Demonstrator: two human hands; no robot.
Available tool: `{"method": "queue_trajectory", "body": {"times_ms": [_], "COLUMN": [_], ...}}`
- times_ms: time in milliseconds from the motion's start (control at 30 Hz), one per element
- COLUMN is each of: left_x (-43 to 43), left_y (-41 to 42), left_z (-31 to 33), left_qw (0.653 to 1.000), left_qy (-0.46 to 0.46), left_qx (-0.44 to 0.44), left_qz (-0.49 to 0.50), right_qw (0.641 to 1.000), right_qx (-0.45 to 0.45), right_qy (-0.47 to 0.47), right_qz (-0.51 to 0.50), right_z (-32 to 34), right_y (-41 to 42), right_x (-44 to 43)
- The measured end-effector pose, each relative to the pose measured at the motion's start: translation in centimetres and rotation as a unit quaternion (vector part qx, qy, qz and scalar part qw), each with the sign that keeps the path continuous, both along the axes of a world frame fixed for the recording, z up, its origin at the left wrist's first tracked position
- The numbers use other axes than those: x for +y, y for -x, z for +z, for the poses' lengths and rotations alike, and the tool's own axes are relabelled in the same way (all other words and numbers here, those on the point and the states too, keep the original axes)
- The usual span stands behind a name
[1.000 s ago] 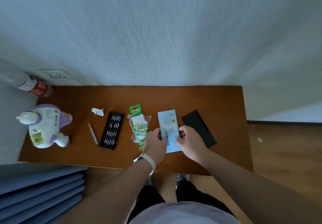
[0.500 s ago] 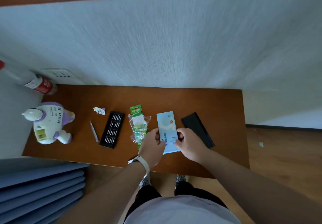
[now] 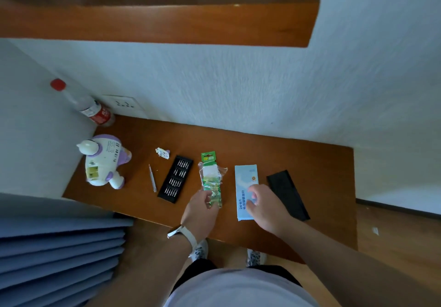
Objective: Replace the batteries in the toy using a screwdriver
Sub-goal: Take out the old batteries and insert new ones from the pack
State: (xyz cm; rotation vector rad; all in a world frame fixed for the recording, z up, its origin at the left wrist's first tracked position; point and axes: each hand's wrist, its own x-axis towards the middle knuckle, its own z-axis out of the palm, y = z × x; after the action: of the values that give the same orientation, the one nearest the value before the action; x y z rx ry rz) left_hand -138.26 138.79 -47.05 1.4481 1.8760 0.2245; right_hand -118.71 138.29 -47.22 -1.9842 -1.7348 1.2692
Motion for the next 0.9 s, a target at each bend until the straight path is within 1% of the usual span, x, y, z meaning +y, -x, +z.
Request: {"method": "queue_trajectory", "body": {"times_ms": [167, 267, 333, 433, 600, 700, 900], "left_x": [1.0, 1.8, 2.3, 2.8, 3.7, 3.9, 4.1], "left_y": [2.4, 2.8, 2.5, 1.6, 0.9, 0.9, 2.3], "left_z": [-0.6, -1.0, -1.3, -1.6, -2.6, -2.7, -2.5], "left_qw": [0.999, 0.999, 0.997, 0.993, 0.988, 0.988, 0.989], "left_qy": [0.021, 0.05, 0.071, 0.075, 0.075, 0.073, 0.077], "left_qx": [0.007, 0.012, 0.036, 0.087, 0.127, 0.125, 0.107], "left_qz": [0.023, 0.011, -0.008, -0.039, -0.037, -0.049, -0.068], "right_qw": [0.999, 1.0, 0.999, 0.999, 0.998, 0.997, 0.998], "right_qx": [-0.007, 0.002, -0.005, -0.019, -0.02, -0.031, -0.027], "right_qy": [-0.005, 0.019, 0.031, 0.047, 0.015, 0.007, 0.012], "right_qz": [0.032, 0.024, 0.011, 0.0, 0.051, 0.066, 0.063], "right_z": [-0.2, -0.5, -0.6, -0.9, -0.7, -0.9, -1.4], "right_y": [2.4, 4.1, 5.2, 6.2, 6.8, 7.2, 7.7], "right_x": [1.6, 2.7, 3.4, 4.5, 5.7, 6.2, 6.1]}}
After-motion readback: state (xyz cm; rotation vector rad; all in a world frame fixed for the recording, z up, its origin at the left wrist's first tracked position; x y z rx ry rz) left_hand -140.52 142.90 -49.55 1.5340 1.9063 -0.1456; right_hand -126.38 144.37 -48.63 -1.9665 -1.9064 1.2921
